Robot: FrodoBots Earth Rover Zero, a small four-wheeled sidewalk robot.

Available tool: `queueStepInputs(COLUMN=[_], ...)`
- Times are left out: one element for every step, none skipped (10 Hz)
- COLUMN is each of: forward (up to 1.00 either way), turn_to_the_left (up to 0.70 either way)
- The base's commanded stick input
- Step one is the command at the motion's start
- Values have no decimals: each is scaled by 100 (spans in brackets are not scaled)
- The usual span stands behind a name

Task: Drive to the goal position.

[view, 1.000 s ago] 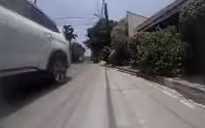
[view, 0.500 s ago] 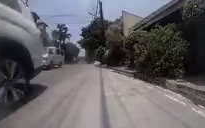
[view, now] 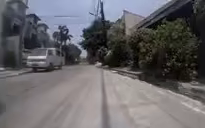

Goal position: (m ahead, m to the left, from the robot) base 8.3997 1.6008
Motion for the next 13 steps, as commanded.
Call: queueStepInputs(forward=[70, 70, 70, 70, 70, 70, 70, 70, 70, 70, 70, 70, 70], turn_to_the_left=[0, 0, 0, 0, 0, 0, 0, 0, 0, 0, 0, 0, 0])
